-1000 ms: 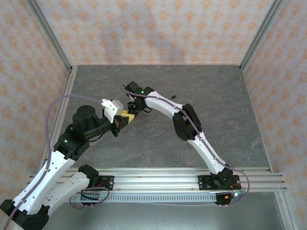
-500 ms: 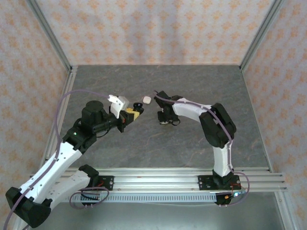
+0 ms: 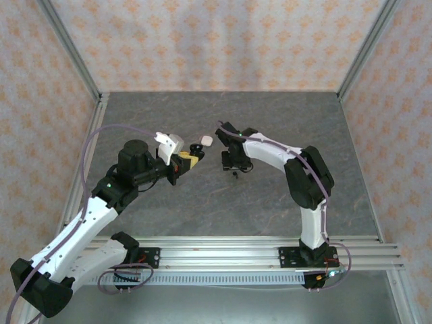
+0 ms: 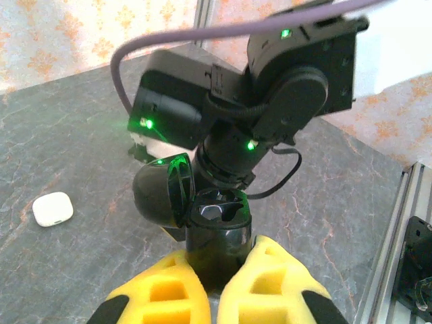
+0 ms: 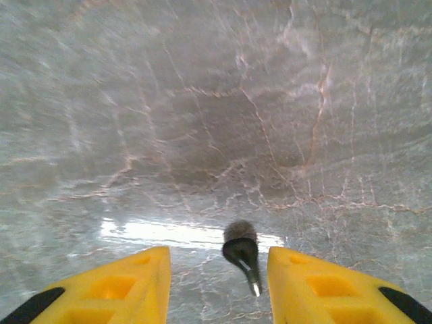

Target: Insert wireless bluetooth earbuds into charging case

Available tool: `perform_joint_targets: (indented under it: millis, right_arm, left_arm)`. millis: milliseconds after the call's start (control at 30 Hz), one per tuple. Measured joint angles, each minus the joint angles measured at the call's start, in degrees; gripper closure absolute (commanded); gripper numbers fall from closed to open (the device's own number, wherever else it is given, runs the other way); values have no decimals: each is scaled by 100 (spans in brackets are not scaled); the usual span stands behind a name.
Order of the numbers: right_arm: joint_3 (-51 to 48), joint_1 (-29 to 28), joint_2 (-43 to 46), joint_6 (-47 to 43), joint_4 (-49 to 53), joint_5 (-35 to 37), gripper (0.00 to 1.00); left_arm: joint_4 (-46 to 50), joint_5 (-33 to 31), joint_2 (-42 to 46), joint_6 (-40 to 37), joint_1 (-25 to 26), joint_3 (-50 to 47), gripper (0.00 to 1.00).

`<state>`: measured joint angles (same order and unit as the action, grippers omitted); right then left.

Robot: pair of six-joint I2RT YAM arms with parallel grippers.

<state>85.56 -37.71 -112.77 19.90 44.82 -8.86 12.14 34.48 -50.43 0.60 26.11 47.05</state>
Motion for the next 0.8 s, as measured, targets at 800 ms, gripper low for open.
perform_joint_targets:
  millis: [800]
  right_arm:
    - [1117,120,-1064,-793,1397,-313,64]
  left_arm:
    - [2,50,2,-7,0,0,100]
